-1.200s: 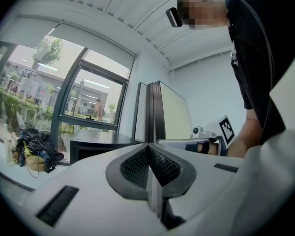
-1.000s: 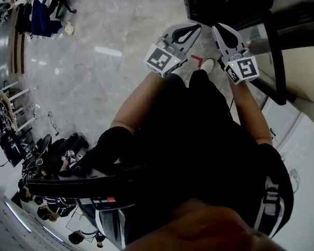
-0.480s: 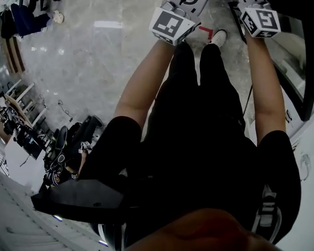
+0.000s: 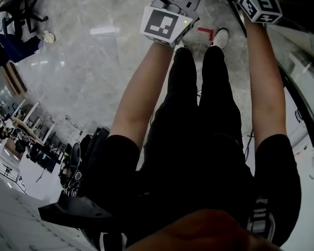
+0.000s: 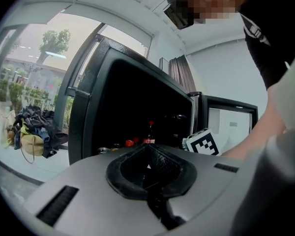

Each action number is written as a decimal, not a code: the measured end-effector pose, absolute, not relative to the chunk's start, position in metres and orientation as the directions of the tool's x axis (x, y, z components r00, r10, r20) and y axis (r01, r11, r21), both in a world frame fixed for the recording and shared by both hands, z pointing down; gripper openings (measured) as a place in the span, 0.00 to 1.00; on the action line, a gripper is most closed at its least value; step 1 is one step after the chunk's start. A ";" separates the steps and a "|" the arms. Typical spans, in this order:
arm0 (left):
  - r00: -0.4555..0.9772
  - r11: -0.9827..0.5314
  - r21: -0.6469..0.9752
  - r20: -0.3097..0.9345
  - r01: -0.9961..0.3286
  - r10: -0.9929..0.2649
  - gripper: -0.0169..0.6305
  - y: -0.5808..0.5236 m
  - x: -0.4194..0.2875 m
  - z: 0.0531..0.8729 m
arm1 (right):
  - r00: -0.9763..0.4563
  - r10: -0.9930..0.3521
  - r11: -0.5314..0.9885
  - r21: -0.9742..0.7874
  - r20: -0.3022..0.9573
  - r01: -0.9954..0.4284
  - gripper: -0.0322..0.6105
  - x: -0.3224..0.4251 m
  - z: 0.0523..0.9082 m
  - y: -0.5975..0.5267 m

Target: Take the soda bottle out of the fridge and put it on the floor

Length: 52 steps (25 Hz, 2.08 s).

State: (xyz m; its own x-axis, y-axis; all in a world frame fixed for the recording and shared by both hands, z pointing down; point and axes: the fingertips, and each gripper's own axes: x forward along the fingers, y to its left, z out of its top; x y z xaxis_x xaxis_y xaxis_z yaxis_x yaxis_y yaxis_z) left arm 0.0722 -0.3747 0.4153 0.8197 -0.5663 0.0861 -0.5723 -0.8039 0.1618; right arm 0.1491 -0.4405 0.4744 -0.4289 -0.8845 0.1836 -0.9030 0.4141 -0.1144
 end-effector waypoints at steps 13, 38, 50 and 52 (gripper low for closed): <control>0.812 -0.794 0.178 0.056 -0.581 -0.581 0.03 -0.388 0.087 0.439 | -0.271 -0.940 0.260 -0.075 0.210 -0.963 0.51 0.166 0.523 -0.484; 0.790 -0.774 0.171 0.056 -0.610 -0.611 0.03 -0.386 0.062 0.436 | -0.285 -0.940 0.276 -0.074 0.186 -0.958 0.49 0.159 0.515 -0.485; 0.815 -0.808 0.131 0.013 -0.575 -0.579 0.03 -0.357 0.036 0.377 | -0.341 -0.932 0.334 -0.069 0.121 -0.940 0.49 0.119 0.414 -0.408; 0.819 -0.811 0.130 0.008 -0.570 -0.574 0.03 -0.349 0.027 0.366 | -0.354 -0.928 0.347 -0.072 0.118 -0.935 0.49 0.111 0.397 -0.385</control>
State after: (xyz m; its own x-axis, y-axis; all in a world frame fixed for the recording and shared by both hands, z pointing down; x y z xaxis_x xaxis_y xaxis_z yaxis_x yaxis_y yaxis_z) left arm 0.0271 -0.3487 0.3658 0.8188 -0.5741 0.0083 -0.5701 -0.8112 0.1303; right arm 0.1107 -0.3852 0.3965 -0.3538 -0.9278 0.1183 -0.9350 0.3473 -0.0719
